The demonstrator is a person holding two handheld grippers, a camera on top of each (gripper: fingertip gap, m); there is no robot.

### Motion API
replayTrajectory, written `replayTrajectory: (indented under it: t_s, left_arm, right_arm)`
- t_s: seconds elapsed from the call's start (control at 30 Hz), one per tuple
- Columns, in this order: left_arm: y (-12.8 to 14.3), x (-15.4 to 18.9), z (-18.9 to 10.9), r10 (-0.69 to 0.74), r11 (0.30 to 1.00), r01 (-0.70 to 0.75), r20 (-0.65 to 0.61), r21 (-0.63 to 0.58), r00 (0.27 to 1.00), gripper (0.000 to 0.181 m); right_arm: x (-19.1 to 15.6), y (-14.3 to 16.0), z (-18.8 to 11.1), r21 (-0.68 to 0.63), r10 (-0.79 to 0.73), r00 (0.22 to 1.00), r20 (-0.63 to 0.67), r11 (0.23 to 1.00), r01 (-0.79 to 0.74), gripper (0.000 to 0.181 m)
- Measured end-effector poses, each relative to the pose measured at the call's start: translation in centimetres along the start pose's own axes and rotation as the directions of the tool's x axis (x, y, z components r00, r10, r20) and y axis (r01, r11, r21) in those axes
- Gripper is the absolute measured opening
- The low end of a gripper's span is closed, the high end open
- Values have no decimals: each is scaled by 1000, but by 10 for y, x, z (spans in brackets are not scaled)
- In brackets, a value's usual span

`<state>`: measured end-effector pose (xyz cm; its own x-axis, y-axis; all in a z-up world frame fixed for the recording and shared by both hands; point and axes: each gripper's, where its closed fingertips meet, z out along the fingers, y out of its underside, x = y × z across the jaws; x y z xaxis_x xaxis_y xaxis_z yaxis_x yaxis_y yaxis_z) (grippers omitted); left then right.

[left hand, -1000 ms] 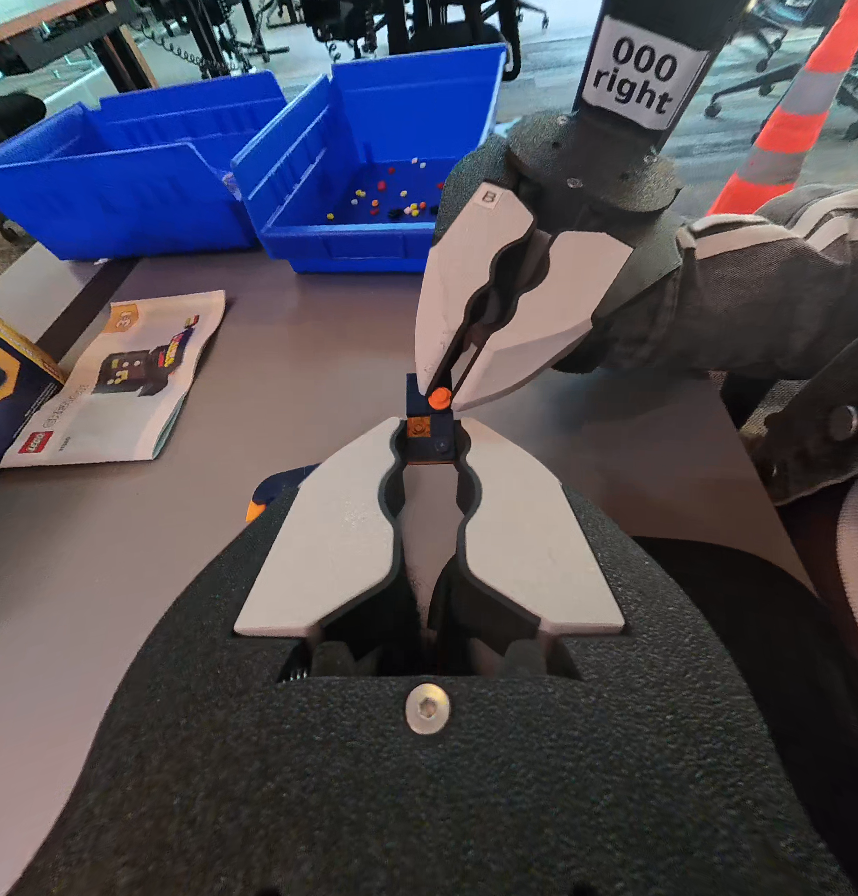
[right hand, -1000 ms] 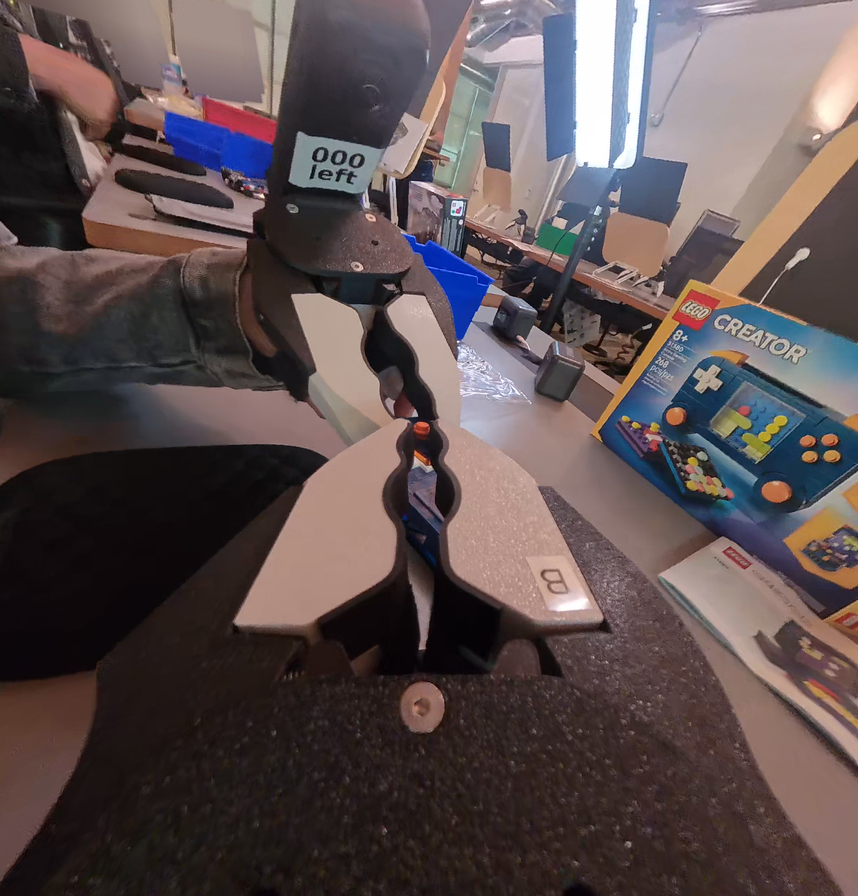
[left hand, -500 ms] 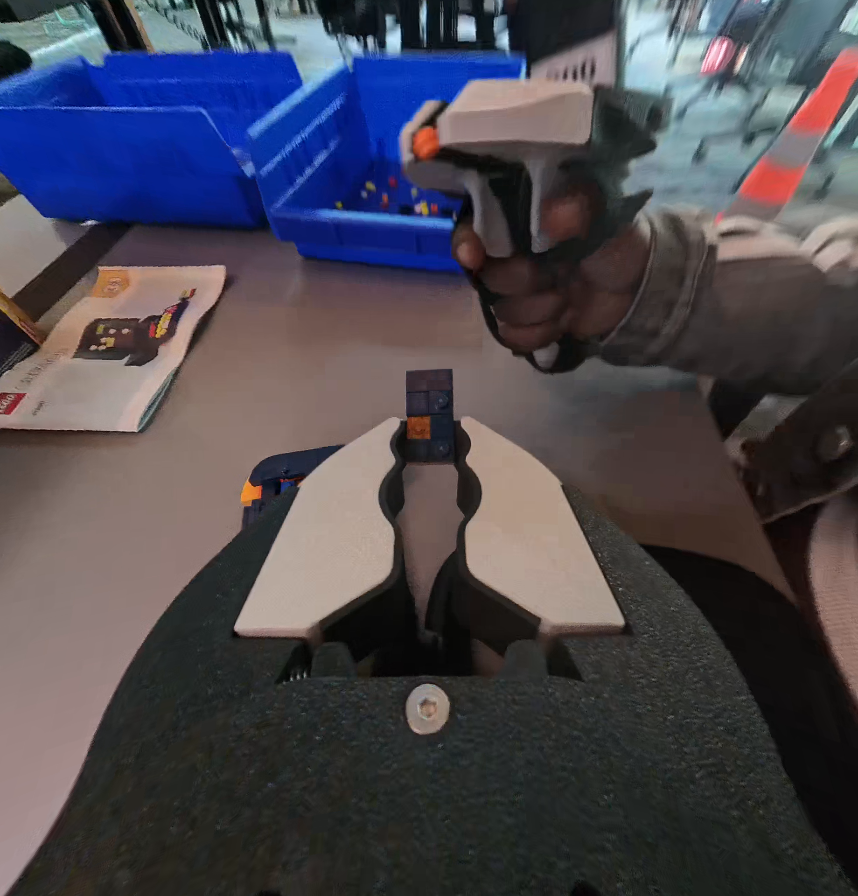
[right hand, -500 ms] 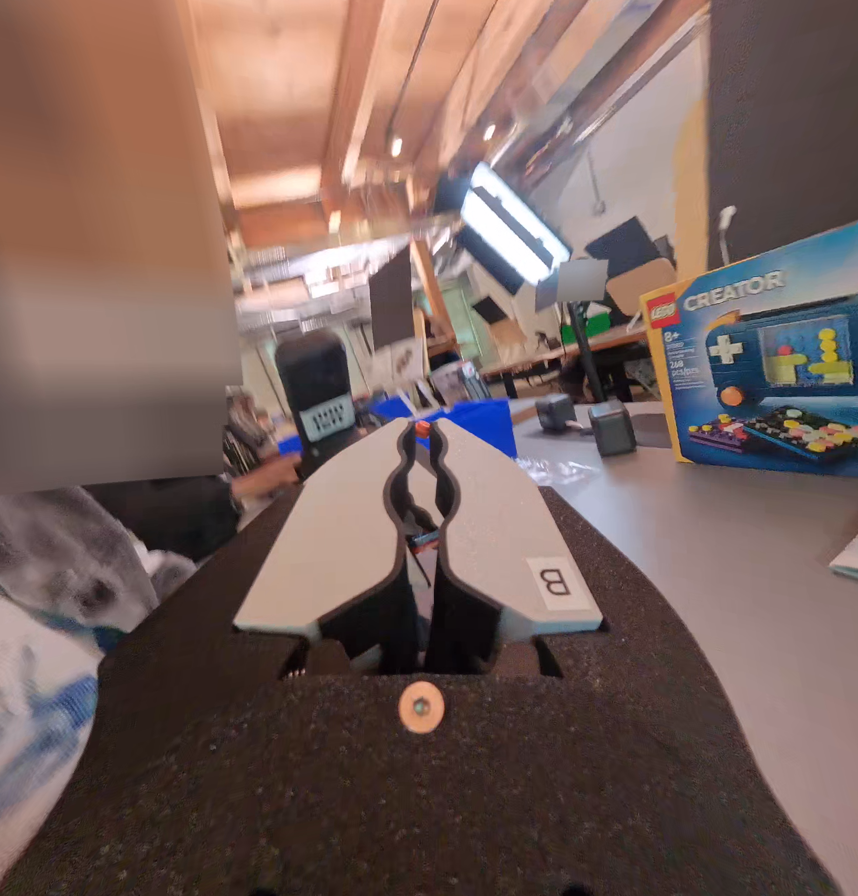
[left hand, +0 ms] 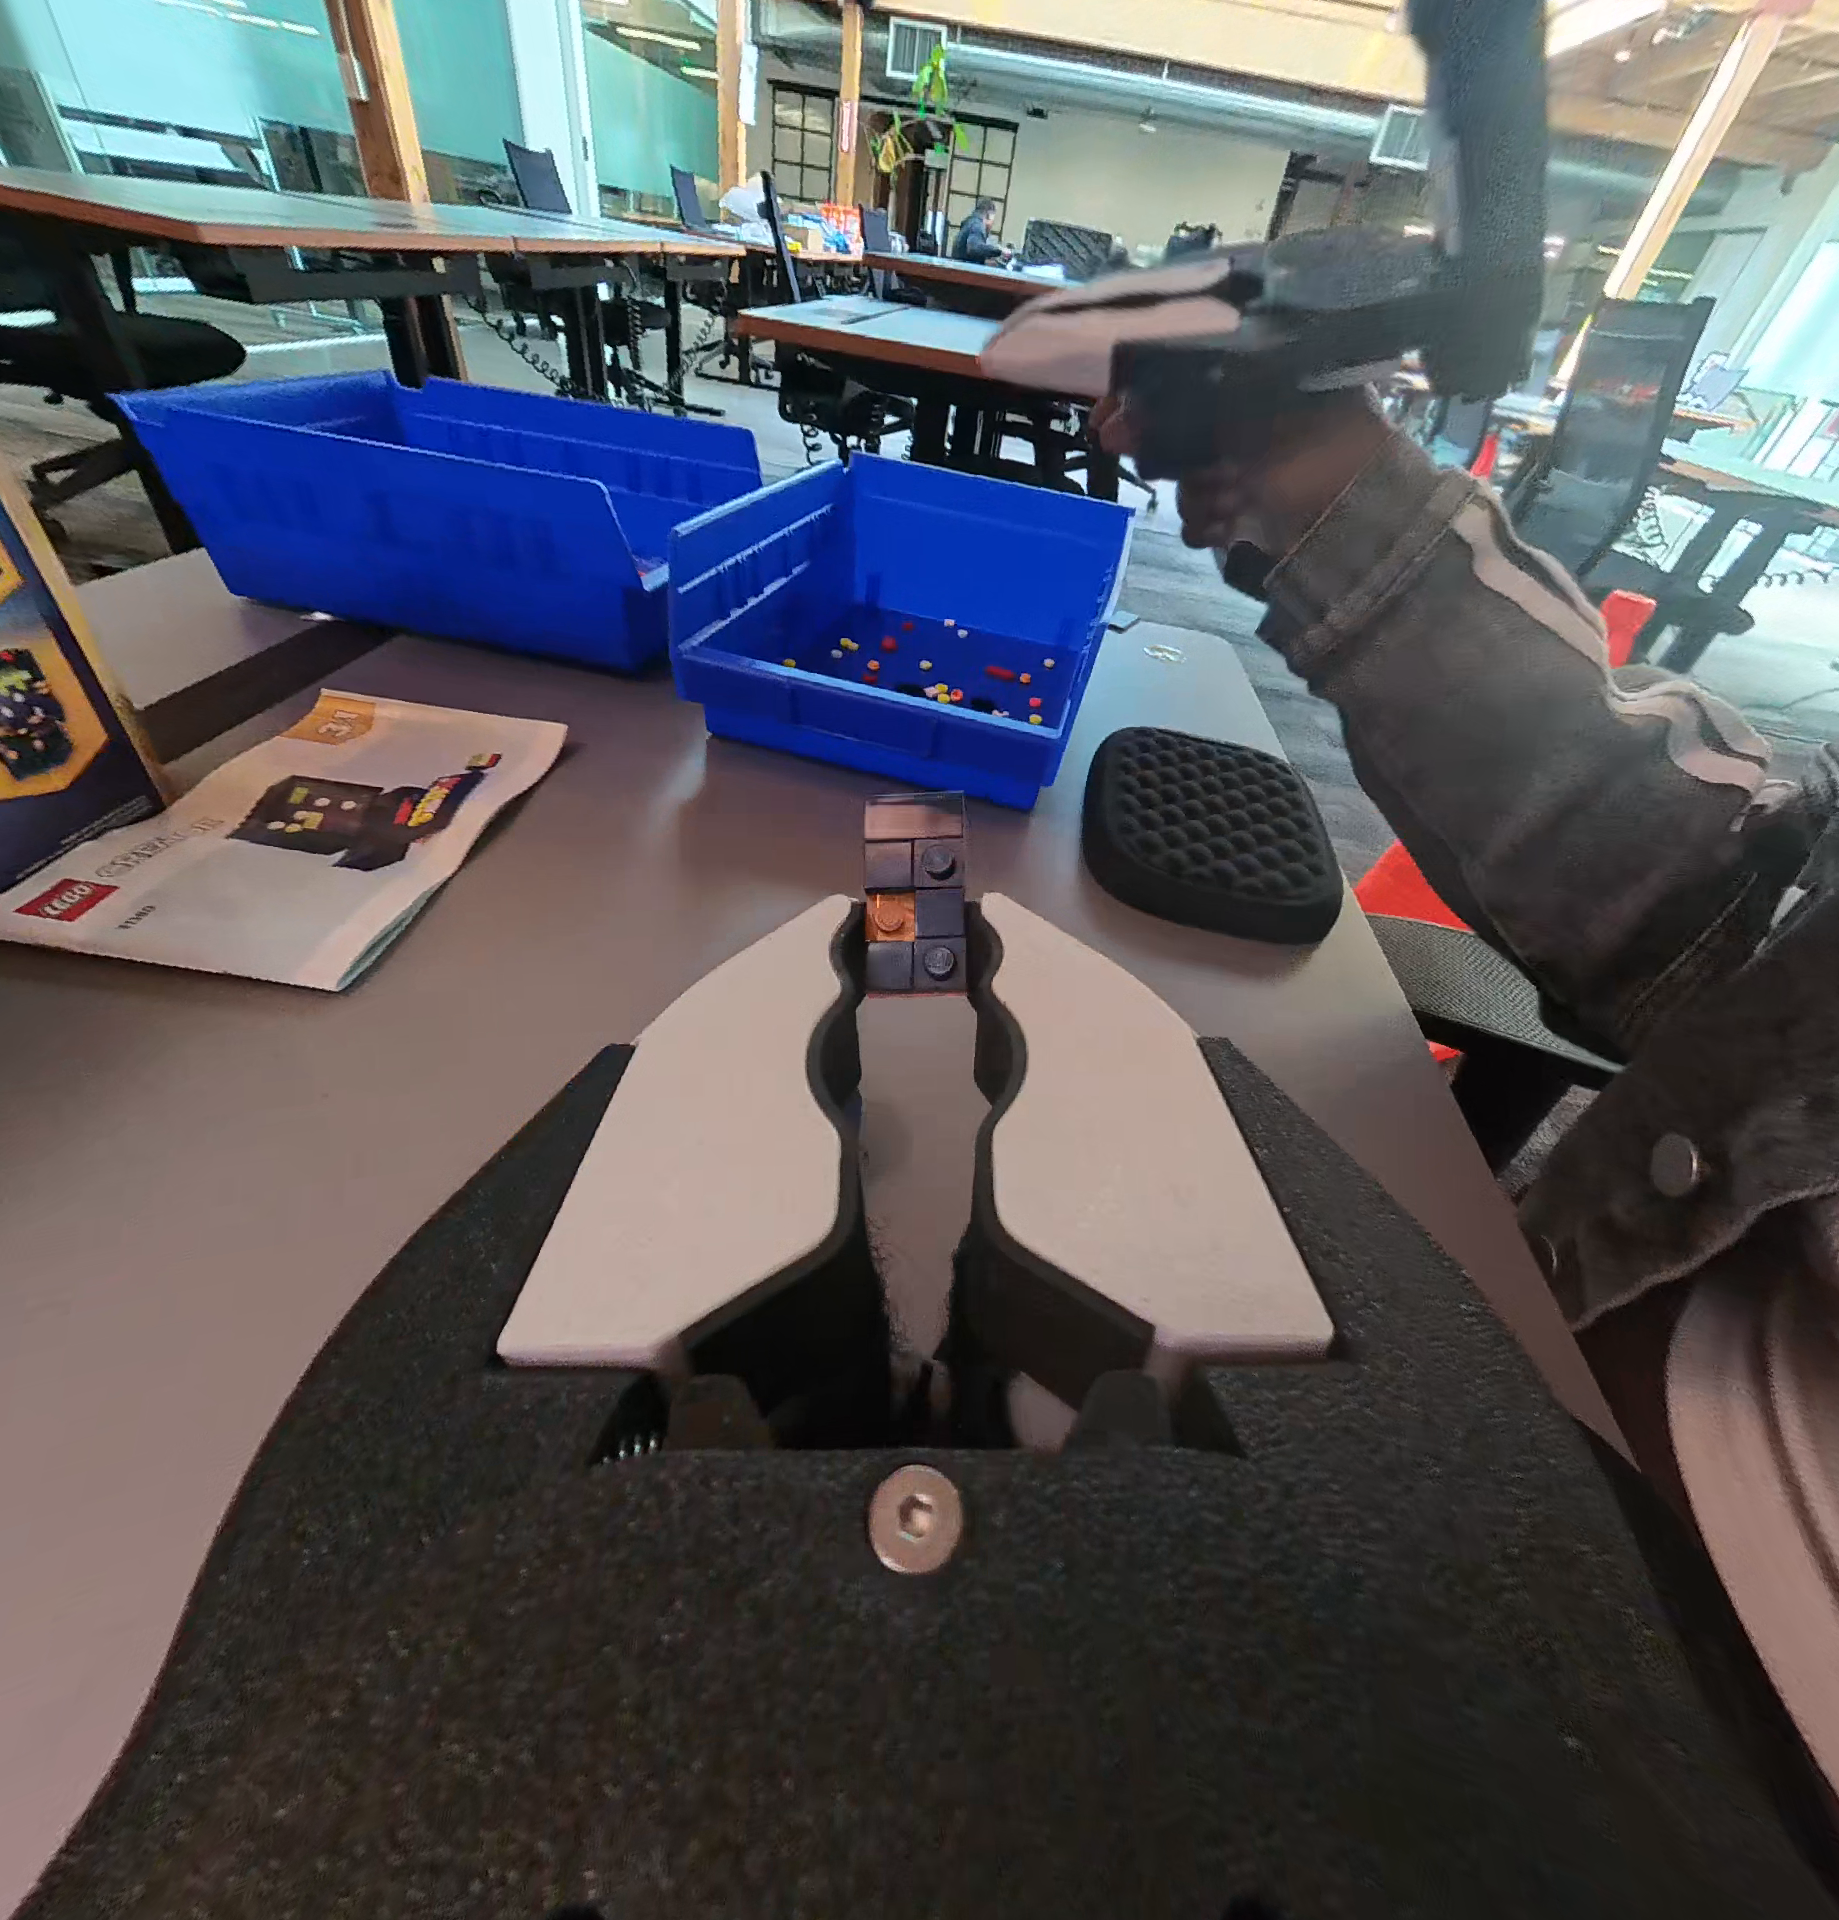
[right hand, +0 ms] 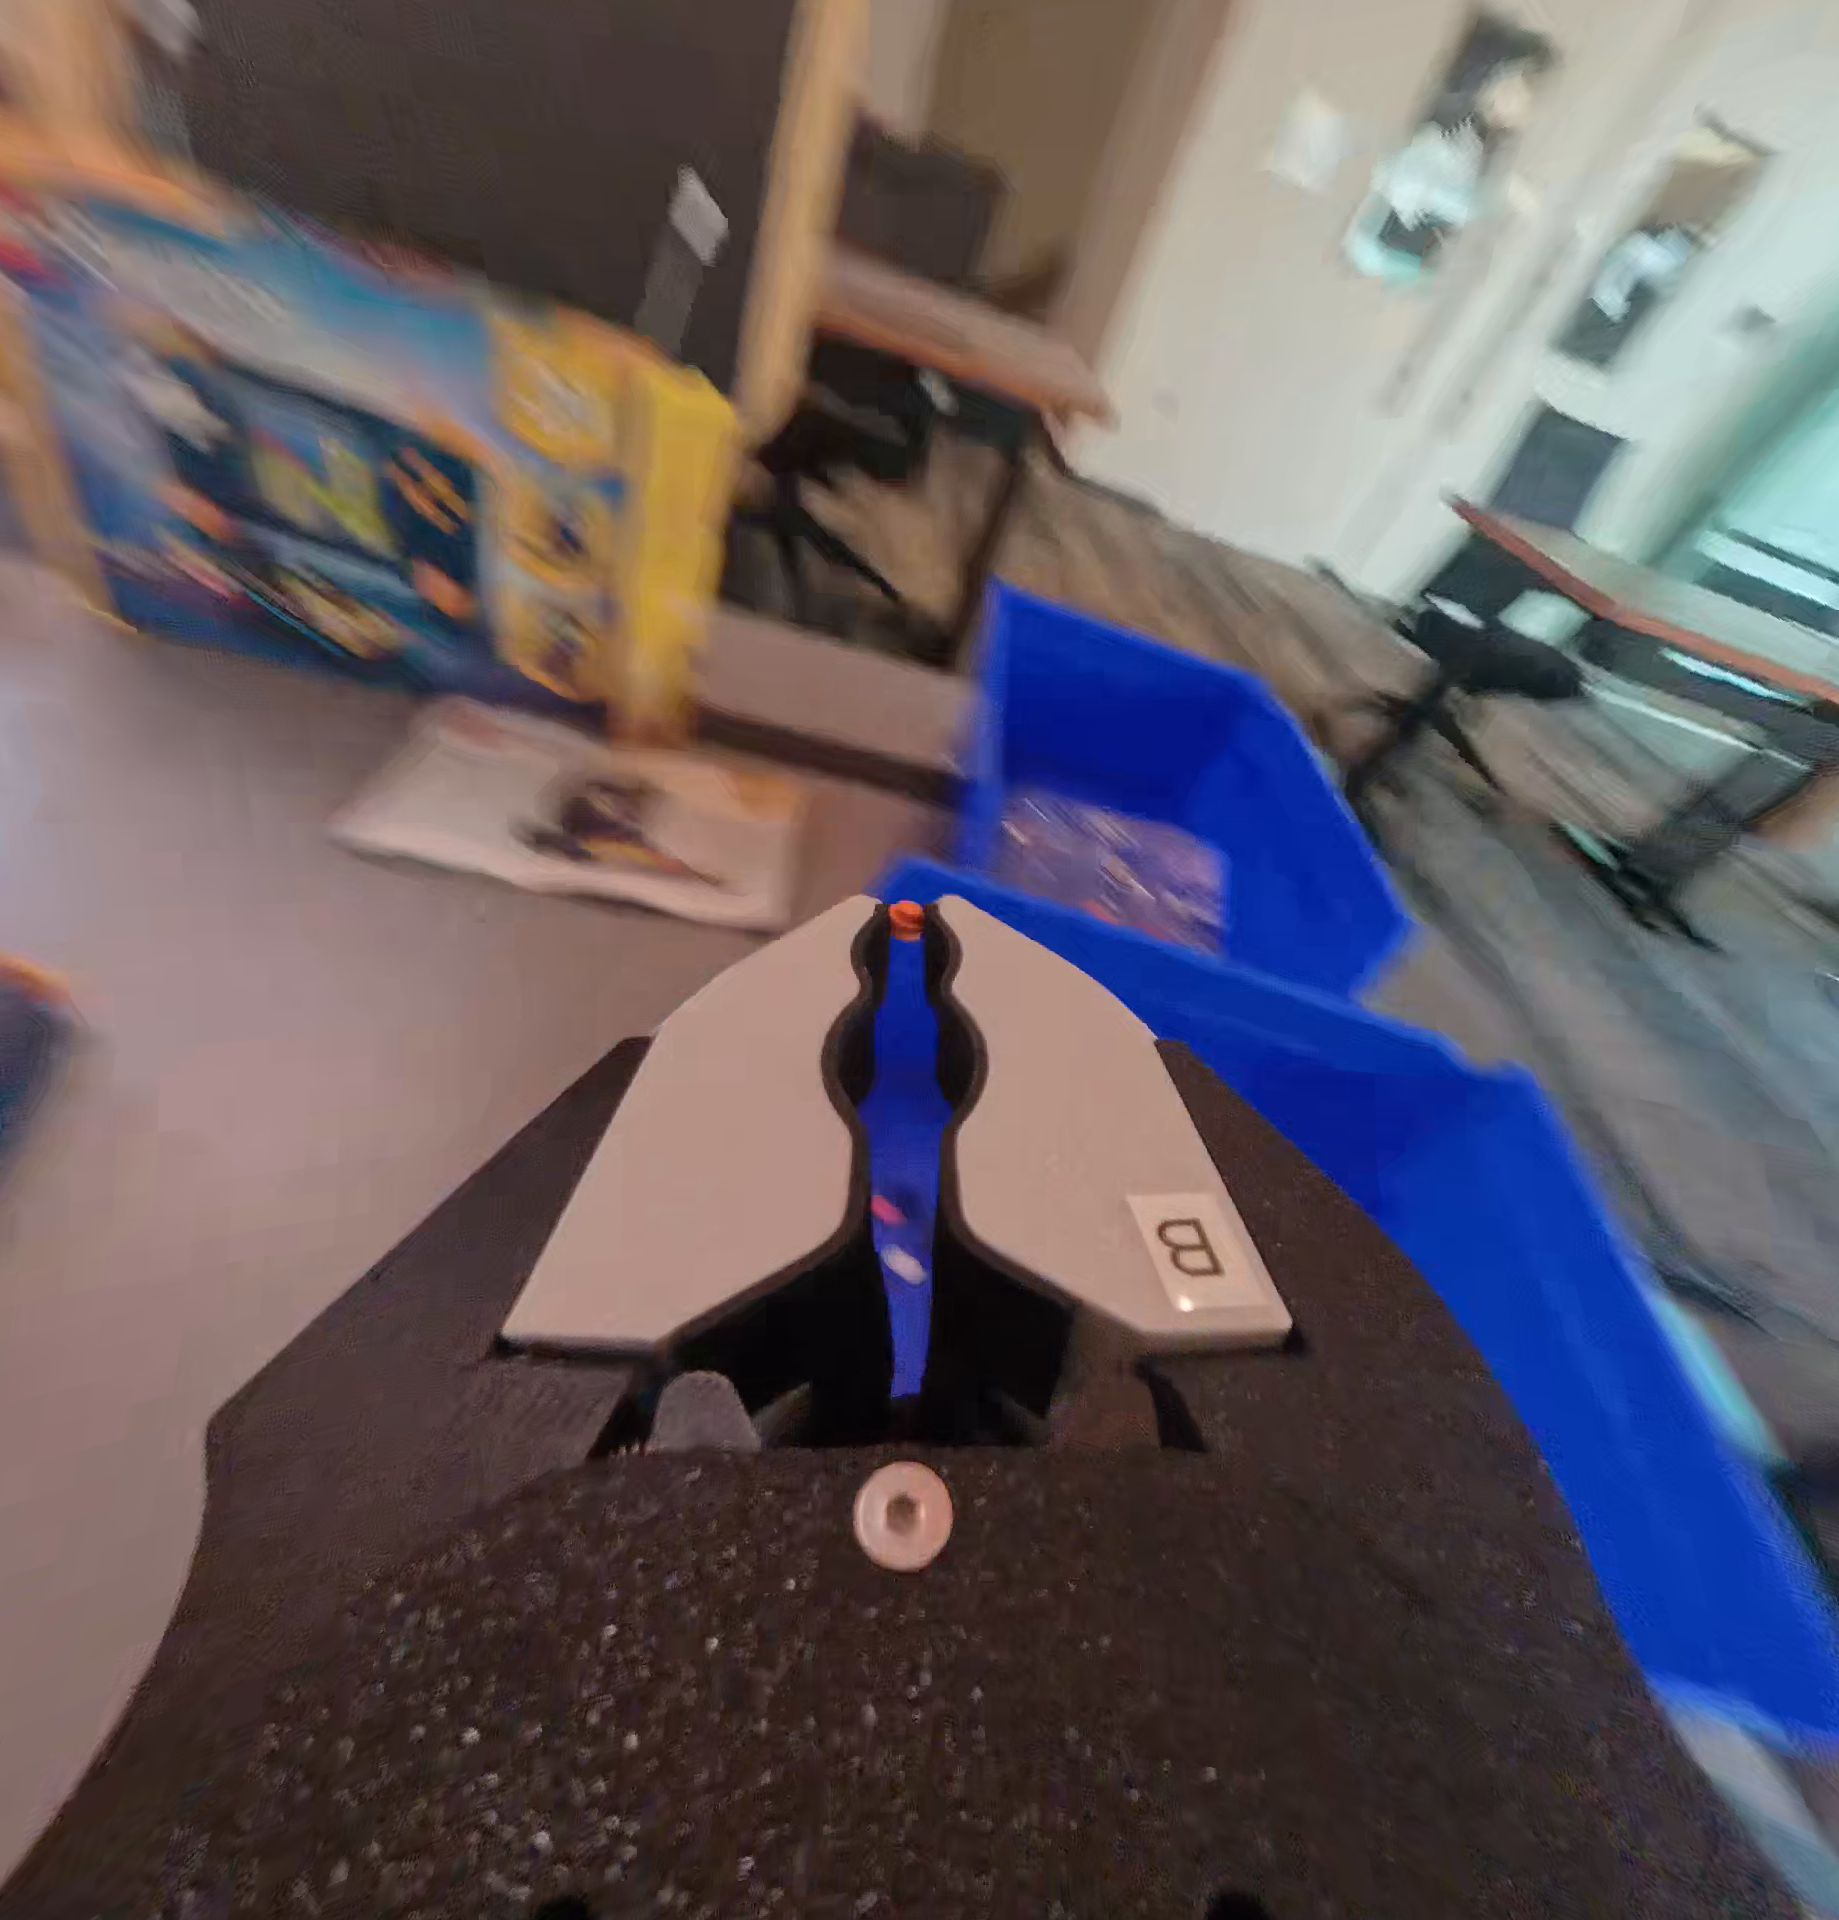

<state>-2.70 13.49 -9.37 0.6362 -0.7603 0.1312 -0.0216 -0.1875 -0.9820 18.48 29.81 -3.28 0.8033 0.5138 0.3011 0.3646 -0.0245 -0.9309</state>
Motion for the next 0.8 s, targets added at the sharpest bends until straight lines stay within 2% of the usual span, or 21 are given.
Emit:
replayTrajectory:
  t_s: [0.07,0.13,0.2,0.27,0.43,0.63,0.67,0.7,0.8]
  left_arm:
    - [-1,-2,-1,3,1000,-3,15,6,1000,16]
    - [-2,-4,-3,4,1000,-4,21,10,1000,16]
    - [-5,-6,-4,7,1000,-8,33,29,999,16]
    - [-7,-8,-6,11,999,-13,49,43,999,16]
    - [-9,-13,-8,0,998,-4,69,59,998,16]
    - [-7,-12,-5,19,999,-23,72,48,997,17]
    - [-6,-12,-5,17,999,-20,71,47,997,17]
    - [-6,-12,-4,17,999,-20,71,48,997,16]
    - [-6,-13,-5,19,999,-23,77,47,997,17]
  right_arm:
    - [28,35,9,-198,-53,996,-70,980,38,6]
    - [39,74,18,-393,-41,997,-62,920,14,6]
    - [41,96,24,-479,-8,999,-45,878,-15,29]
    - [38,99,29,-456,36,999,-26,889,-44,40]
    - [44,84,31,-314,45,998,-38,948,-55,49]
    - [43,77,26,-265,-70,997,-21,962,61,54]
    - [41,77,26,-267,-75,997,-9,961,70,58]
    - [40,74,27,-248,-98,995,-1,964,95,70]
    - [43,64,25,-192,-300,953,-47,939,286,75]
